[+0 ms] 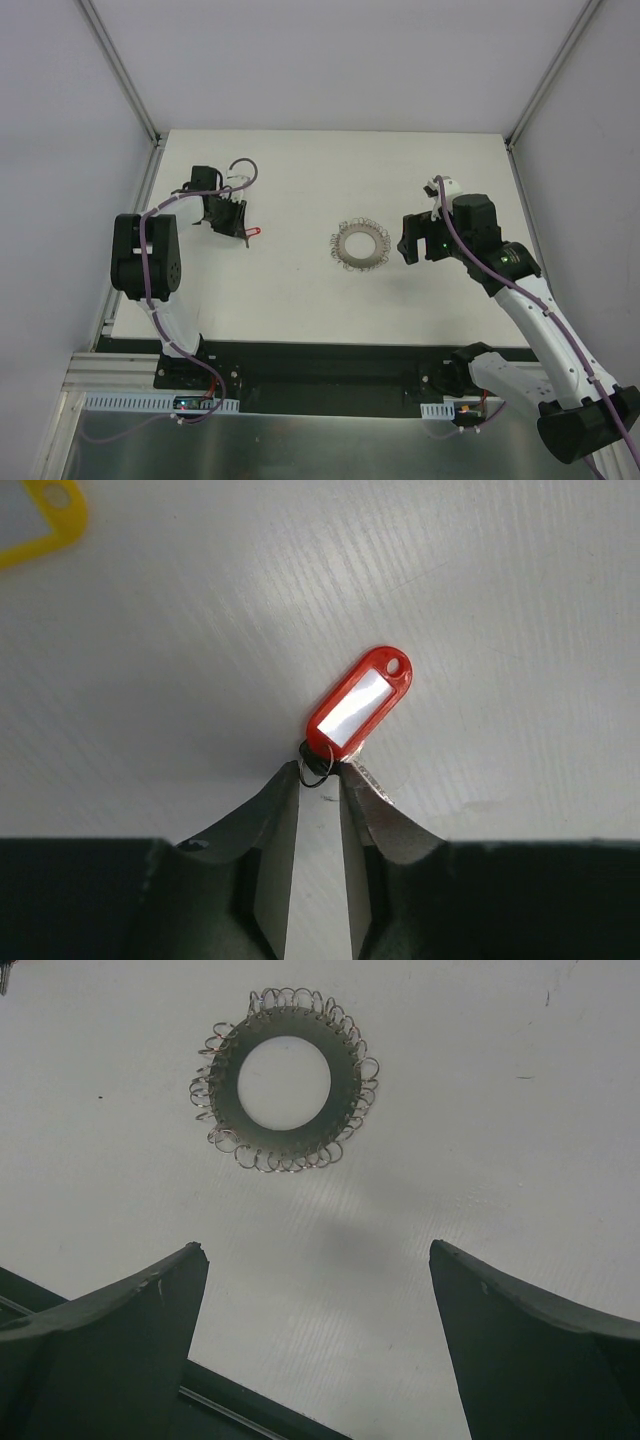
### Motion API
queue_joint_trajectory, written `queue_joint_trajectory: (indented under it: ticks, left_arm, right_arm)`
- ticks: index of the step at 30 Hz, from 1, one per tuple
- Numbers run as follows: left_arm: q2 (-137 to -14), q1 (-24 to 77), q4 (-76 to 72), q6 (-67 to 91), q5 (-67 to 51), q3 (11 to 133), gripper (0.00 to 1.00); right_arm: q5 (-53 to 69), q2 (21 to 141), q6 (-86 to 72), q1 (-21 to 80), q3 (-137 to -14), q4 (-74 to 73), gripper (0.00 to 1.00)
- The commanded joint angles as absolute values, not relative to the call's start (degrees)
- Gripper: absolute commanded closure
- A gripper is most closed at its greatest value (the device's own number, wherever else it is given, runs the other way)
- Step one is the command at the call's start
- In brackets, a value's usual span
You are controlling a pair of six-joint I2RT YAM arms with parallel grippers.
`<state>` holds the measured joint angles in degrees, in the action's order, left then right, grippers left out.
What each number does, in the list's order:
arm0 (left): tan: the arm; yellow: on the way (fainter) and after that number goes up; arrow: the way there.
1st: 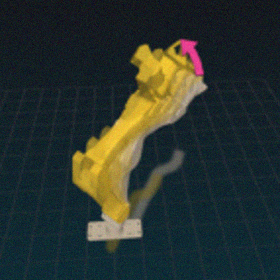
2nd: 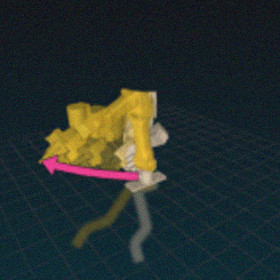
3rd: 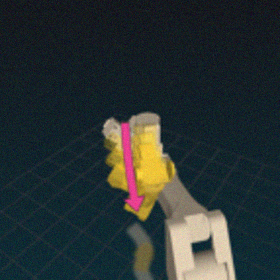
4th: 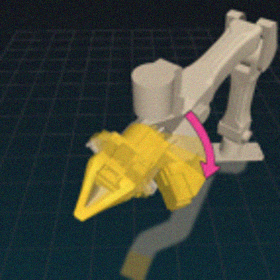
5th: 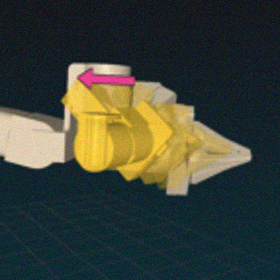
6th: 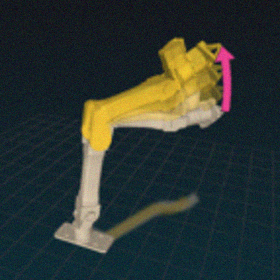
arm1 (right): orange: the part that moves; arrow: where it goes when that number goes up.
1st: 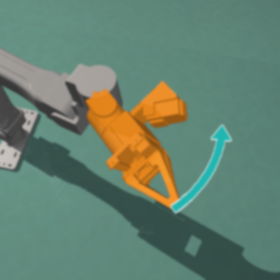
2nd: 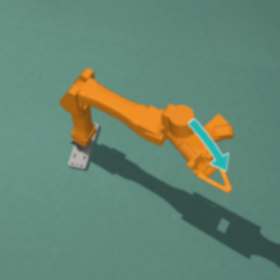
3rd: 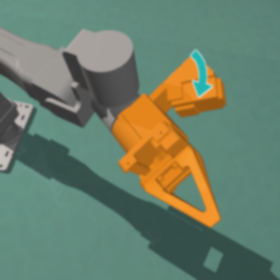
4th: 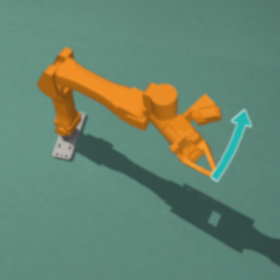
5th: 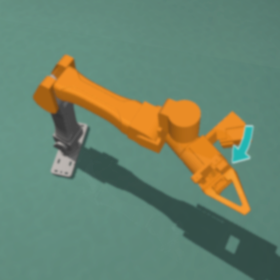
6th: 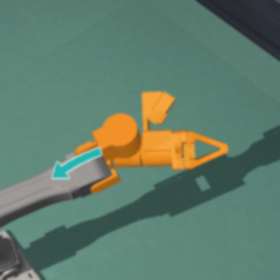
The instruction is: Put the keys on the keyring
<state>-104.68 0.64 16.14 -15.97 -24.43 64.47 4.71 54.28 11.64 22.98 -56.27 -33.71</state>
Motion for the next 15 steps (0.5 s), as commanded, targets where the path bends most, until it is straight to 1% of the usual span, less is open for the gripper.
queue_joint_trajectory:
  ticks: [1, 2, 4, 5, 7, 12, 15]
  left_arm:
    - [-105.1, 0.4, 18.6, -18.4, -27.8, 66.2, 0.81]
    - [-105.3, 0.4, 18.8, -18.5, -28.2, 66.4, 0.83]
    - [-105.0, 0.4, 19.9, -19.0, -29.3, 66.5, 0.92]
    - [-104.6, 0.4, 20.5, -19.1, -30.6, 66.5, 0.93]
    - [-103.7, 0.4, 21.0, -19.3, -31.6, 66.3, 1.0]
    - [-99.6, 0.9, 21.4, -19.2, -32.9, 65.3, 1.0]
    - [-96.5, 3.2, 21.9, -19.3, -33.0, 65.4, 1.0]
  right_arm:
    - [4.3, 53.9, 12.4, 23.3, -57.9, -33.0, 0.04]
    - [4.4, 54.0, 12.4, 23.2, -57.8, -33.0, 0.04]
    - [4.7, 53.8, 12.4, 23.2, -57.7, -33.0, 0.04]
    - [4.8, 53.8, 12.5, 23.2, -57.7, -33.1, 0.04]
    - [5.1, 53.6, 12.4, 23.2, -57.7, -33.0, 0.04]
    - [7.4, 53.4, 12.2, 23.2, -57.7, -32.0, 0.04]
    - [9.4, 53.3, 12.0, 23.3, -57.6, -30.2, 0.04]
